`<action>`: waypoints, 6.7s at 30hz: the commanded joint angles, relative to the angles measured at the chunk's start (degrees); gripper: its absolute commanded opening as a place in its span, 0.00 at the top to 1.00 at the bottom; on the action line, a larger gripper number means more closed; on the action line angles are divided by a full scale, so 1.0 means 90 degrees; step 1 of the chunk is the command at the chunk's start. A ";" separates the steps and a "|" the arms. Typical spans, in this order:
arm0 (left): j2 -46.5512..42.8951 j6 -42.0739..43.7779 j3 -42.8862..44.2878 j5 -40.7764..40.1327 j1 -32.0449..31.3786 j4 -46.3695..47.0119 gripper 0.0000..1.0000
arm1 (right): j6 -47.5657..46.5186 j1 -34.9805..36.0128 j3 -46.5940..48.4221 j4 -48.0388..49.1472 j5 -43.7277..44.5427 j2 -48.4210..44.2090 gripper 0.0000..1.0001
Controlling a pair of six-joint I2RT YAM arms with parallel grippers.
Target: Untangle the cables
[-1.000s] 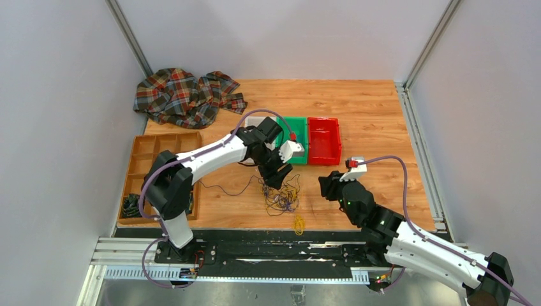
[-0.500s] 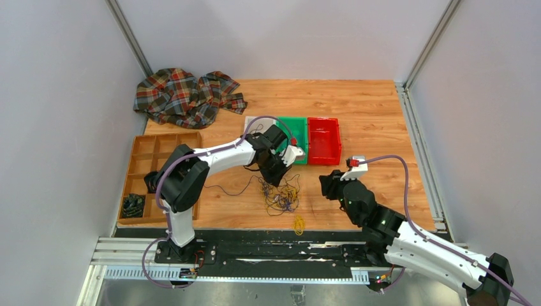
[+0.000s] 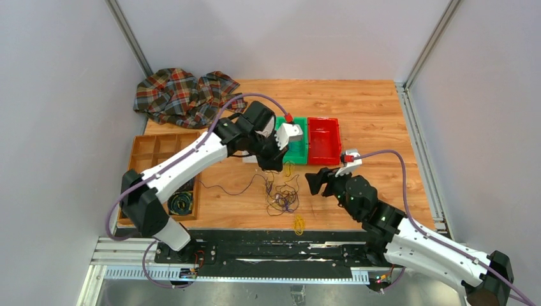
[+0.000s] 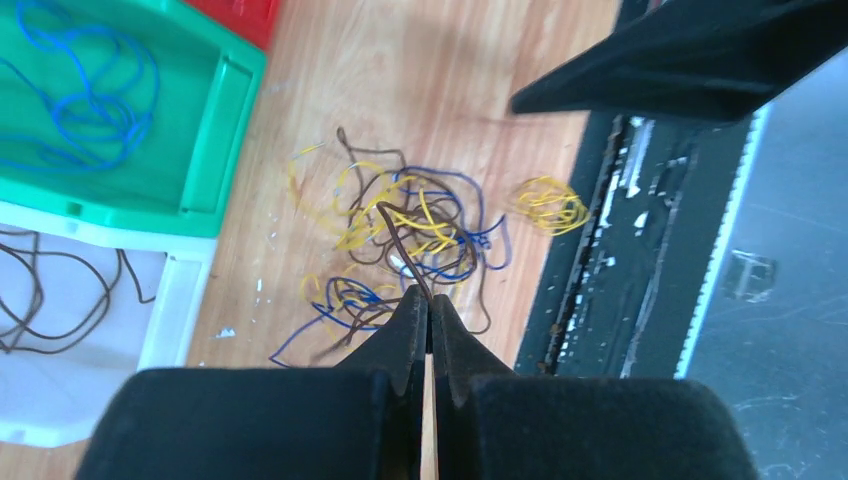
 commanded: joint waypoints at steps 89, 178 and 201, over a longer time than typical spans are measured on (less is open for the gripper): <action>-0.2012 0.0091 0.5307 -0.0220 -0.0032 0.0701 1.00 | -0.0918 0.0799 0.1349 0.3518 -0.1592 0.5056 0.75; -0.1112 0.3675 0.2800 -0.3586 0.0855 0.6752 0.99 | -0.0349 0.0799 -0.0066 0.1633 0.0641 0.1308 0.48; -0.0372 0.3479 0.2280 -0.3590 0.0886 0.6566 0.99 | -0.0361 0.0799 -0.0597 0.0995 0.1298 0.0129 0.47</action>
